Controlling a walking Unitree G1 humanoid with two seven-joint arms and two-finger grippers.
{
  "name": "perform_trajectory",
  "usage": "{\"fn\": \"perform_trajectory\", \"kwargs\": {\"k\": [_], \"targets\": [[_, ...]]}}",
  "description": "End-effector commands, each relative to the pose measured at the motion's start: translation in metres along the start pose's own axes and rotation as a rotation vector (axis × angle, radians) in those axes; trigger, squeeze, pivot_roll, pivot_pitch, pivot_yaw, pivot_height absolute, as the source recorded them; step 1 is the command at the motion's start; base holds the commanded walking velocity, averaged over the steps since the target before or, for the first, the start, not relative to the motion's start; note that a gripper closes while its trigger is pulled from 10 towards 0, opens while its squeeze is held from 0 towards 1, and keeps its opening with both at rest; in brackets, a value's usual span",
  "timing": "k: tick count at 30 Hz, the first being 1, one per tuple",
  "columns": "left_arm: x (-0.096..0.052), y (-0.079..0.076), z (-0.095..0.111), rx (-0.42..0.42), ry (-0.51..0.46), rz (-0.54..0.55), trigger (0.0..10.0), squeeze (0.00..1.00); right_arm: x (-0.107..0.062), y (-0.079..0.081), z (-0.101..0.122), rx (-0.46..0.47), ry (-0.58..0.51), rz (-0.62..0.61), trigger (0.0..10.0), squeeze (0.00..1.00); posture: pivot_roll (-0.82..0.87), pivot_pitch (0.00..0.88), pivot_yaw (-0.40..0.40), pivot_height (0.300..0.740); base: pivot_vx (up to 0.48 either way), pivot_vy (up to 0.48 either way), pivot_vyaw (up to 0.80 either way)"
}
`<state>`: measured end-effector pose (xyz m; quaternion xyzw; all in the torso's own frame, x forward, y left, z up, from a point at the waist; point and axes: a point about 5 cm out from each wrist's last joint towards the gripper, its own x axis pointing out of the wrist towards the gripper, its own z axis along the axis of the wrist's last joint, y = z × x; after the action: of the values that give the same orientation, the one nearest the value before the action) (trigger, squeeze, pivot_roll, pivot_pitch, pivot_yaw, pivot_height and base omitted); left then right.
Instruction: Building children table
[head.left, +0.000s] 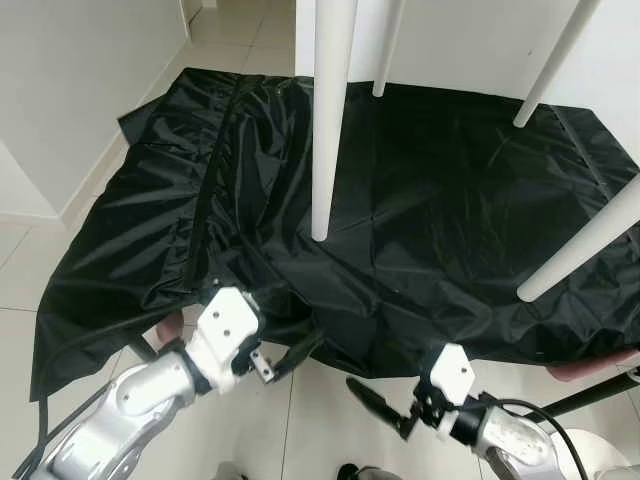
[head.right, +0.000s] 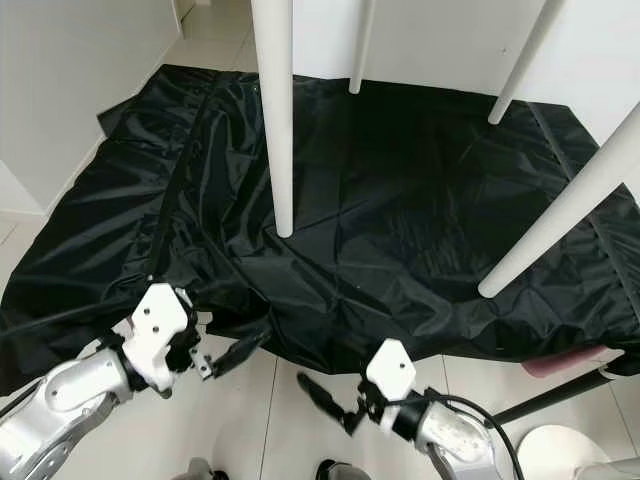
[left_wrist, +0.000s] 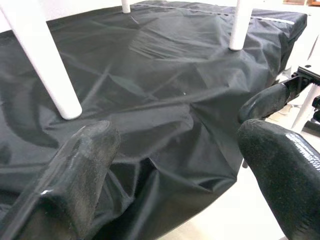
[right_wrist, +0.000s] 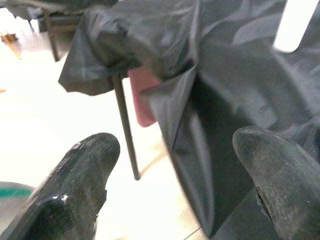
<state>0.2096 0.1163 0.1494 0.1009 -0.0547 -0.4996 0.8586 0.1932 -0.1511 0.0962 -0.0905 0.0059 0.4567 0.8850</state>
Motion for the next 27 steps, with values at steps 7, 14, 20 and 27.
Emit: {"fn": "perform_trajectory", "kwargs": {"k": [7,14,20,27], "targets": [[-0.017,-0.018,-0.034,-0.022,0.143,-0.249,10.0,0.0,-0.016,0.002,-0.036,0.119,0.161,0.081,10.0,0.0,0.03,0.105,-0.039,0.74,0.0,0.0,0.0],[-0.031,-0.015,-0.068,-0.164,0.232,-0.14,10.0,0.0,-0.031,-0.011,-0.082,0.282,0.285,-0.05,10.0,0.0,0.04,0.104,-0.041,0.74,0.0,0.0,0.0],[-0.036,-0.009,-0.104,-0.271,0.3,0.037,10.0,0.0,-0.036,-0.008,-0.117,0.497,0.333,-0.237,10.0,0.0,0.03,0.093,-0.041,0.74,0.0,0.0,0.0],[-0.048,-0.009,-0.142,-0.365,0.401,0.171,10.0,0.0,-0.044,0.009,-0.148,0.622,0.426,-0.35,10.0,0.0,0.02,0.081,-0.036,0.74,0.0,0.0,0.0]]}}
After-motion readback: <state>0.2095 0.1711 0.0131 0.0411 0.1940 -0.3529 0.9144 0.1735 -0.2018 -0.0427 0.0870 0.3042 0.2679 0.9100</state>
